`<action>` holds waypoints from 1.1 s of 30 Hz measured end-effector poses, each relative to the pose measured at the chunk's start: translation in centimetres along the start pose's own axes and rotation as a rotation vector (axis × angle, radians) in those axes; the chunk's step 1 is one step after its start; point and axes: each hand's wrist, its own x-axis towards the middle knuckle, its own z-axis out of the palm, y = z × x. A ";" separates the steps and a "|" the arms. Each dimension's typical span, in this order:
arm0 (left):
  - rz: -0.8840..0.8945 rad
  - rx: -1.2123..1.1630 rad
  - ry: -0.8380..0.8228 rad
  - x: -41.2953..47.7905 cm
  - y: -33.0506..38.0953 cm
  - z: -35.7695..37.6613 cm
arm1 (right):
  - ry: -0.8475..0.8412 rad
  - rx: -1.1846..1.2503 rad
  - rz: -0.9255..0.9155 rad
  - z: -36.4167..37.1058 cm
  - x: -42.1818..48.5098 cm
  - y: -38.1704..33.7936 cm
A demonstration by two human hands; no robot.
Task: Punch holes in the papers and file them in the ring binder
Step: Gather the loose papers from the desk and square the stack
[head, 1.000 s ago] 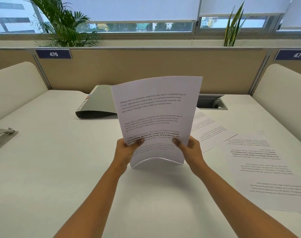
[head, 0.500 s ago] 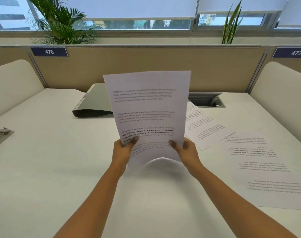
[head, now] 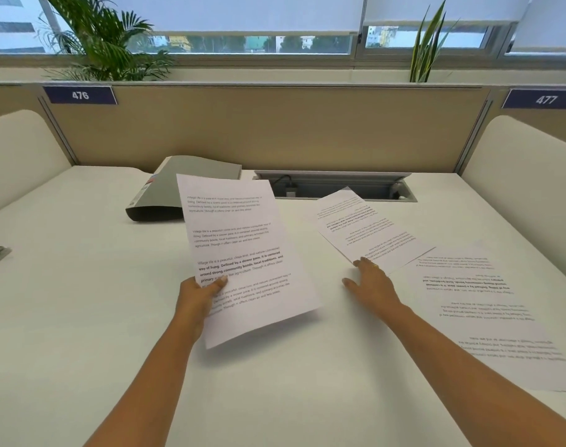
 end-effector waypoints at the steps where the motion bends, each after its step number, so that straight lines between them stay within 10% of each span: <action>1: -0.005 0.001 -0.006 0.0 0.0 -0.2 | -0.036 -0.026 -0.003 0.3 0.0 0.3; 15: -0.040 -0.030 0.040 0.4 0.7 -1.9 | 0.078 -0.151 -0.251 0.4 -1.0 1.1; 24: -0.041 -0.050 0.054 0.0 1.0 -2.4 | 0.320 -0.484 -0.006 -1.2 -0.5 0.2; 33: -0.045 -0.038 0.048 0.2 1.5 -1.9 | 0.143 -0.529 0.019 0.9 -0.4 -0.4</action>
